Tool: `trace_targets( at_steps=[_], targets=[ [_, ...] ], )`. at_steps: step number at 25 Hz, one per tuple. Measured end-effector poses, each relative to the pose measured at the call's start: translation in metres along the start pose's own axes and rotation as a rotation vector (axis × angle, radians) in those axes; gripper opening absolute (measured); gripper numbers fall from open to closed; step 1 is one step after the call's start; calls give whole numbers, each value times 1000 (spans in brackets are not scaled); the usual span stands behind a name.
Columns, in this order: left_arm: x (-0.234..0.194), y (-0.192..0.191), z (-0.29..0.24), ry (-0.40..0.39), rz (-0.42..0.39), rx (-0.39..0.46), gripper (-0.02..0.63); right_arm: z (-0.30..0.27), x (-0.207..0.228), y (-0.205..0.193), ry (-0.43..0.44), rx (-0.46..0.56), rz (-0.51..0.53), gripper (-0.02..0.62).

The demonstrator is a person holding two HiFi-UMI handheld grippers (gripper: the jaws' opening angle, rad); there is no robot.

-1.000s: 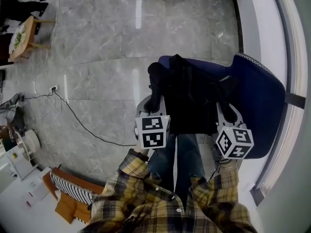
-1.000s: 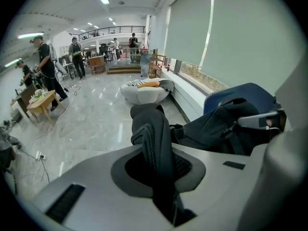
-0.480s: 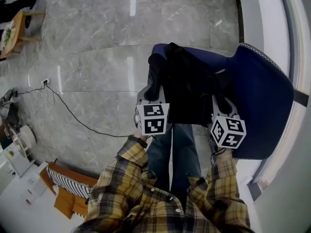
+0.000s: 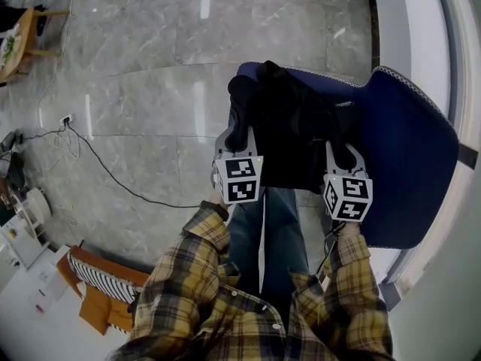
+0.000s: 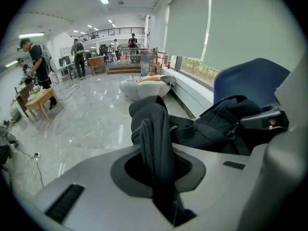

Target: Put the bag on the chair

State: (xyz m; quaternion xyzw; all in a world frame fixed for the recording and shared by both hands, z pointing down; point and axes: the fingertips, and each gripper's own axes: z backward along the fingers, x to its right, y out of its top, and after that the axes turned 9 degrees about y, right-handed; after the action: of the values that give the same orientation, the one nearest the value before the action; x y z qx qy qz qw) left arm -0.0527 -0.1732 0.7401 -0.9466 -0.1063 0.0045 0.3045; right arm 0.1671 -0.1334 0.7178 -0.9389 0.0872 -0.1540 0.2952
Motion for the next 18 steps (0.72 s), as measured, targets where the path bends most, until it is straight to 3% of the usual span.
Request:
trace_targets(
  at_steps=[7, 18],
  targets=[
    [-4, -15, -4, 1, 93, 11, 60, -10, 1, -23, 10, -26, 60, 94],
    [-6, -33, -10, 27, 96, -7, 60, -19, 6, -41, 31, -51, 37, 98]
  ],
)
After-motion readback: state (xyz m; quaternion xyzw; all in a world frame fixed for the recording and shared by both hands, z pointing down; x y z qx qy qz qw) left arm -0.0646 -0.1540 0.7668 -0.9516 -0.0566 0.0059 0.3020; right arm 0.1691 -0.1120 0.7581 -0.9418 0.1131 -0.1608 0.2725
